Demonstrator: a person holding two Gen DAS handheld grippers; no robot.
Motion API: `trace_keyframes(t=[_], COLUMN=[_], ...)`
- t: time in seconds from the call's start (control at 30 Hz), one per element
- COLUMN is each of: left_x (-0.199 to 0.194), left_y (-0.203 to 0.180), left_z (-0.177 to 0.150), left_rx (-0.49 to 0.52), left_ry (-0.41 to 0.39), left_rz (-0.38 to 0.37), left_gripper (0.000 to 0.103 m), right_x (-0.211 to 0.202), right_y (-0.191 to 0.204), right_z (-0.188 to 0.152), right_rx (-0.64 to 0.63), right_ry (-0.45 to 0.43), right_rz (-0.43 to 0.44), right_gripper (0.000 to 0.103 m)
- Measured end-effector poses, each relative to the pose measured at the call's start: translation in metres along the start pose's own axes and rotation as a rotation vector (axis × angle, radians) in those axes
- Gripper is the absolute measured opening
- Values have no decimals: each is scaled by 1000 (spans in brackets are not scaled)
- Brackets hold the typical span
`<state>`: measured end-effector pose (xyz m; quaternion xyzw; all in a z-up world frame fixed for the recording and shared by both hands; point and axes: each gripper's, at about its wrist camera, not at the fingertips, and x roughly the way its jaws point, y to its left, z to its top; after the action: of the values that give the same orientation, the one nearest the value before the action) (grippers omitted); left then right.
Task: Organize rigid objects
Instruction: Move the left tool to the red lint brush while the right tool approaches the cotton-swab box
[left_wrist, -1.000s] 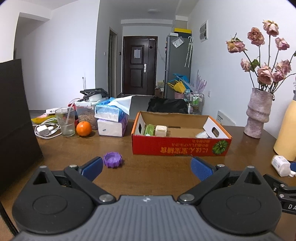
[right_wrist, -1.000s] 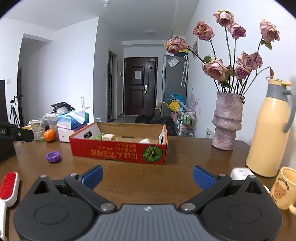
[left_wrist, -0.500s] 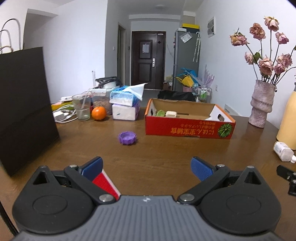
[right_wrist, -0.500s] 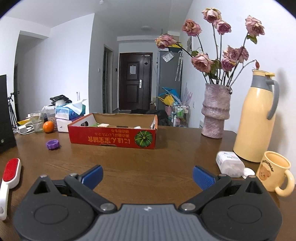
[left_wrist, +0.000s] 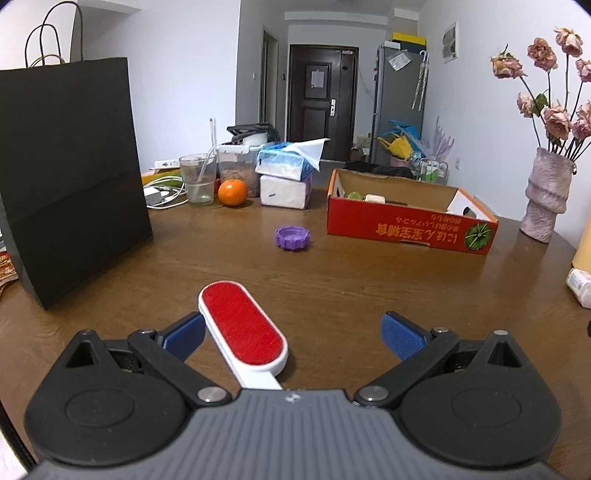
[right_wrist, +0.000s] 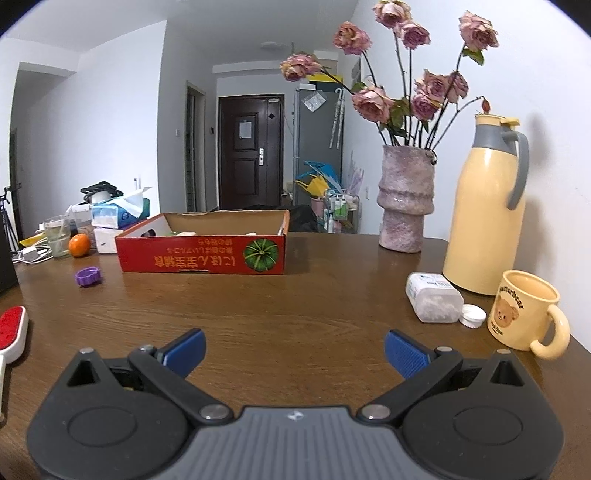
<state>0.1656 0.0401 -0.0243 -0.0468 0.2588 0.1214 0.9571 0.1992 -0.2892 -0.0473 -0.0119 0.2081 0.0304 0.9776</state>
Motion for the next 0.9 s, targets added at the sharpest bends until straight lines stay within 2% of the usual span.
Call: trace_keyframes(t=[0.43,0.9], left_x=[15,75], left_y=[1,6], left_z=[-8,-15], left_rx=[-2,-25], left_ry=[63,179], left_rz=[32,157], left_gripper=[103,102], right_x=[8,24], right_y=[-10,-15], right_z=[-8,-15], right_rx=[29,63], right_ry=[17,43], right_rz=[-2,19], right_gripper=[103,103])
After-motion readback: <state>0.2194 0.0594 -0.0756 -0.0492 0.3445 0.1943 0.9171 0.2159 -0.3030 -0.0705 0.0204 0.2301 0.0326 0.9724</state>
